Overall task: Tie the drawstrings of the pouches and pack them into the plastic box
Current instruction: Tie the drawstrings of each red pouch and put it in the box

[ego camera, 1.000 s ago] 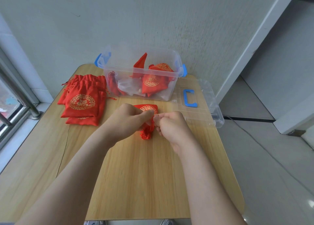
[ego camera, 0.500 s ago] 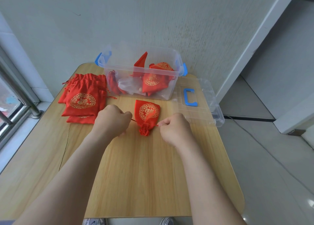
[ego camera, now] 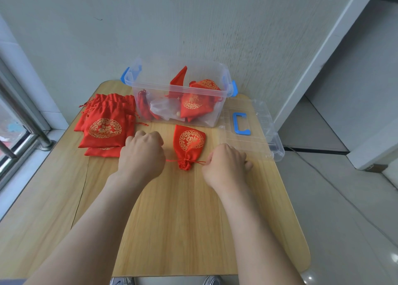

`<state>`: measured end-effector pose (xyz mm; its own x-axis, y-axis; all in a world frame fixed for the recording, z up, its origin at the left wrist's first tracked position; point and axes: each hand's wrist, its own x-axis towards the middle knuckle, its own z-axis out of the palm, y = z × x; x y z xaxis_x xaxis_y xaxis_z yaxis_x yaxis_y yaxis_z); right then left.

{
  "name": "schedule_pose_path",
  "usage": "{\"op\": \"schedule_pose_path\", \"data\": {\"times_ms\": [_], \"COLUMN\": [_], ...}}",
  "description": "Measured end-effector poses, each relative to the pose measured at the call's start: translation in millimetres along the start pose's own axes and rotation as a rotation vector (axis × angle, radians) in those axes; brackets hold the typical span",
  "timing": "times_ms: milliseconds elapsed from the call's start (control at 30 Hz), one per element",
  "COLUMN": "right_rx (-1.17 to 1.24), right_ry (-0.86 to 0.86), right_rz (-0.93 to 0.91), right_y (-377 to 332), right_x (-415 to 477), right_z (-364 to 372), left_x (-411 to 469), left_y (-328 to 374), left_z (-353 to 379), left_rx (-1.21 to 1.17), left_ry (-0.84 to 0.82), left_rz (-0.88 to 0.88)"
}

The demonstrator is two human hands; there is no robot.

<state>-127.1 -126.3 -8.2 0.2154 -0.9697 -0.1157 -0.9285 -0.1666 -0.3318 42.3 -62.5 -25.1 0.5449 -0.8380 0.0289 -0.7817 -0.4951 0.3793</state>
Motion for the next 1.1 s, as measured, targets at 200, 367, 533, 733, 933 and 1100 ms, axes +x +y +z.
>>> {"op": "schedule_pose_path", "data": {"times_ms": [200,367,533,733,933,1100], "right_rx": [0.121,0.062,0.047,0.162,0.284,0.324], "right_ry": [-0.01,-0.018,-0.047,-0.091,-0.089,-0.067], "right_rz": [-0.207,-0.279,-0.298,-0.3,-0.304,-0.324], "right_y": [-4,-2,-4,-7,-5,-4], "right_x": [-2,0,0,-6,0,2], "right_z": [4,13,10,0,6,7], "left_x": [-8,-5,-4,-8,-9,-7], "left_y": [9,3,10,20,23,21], "left_z": [-9,-7,-6,-9,-11,-6], "left_rx": [-0.053,-0.063,-0.07,-0.112,-0.254,-0.219], "left_ry": [-0.193,-0.207,-0.207,-0.236,-0.243,-0.203], "left_rz": [0.132,0.197,0.148,0.147,0.185,0.259]}}
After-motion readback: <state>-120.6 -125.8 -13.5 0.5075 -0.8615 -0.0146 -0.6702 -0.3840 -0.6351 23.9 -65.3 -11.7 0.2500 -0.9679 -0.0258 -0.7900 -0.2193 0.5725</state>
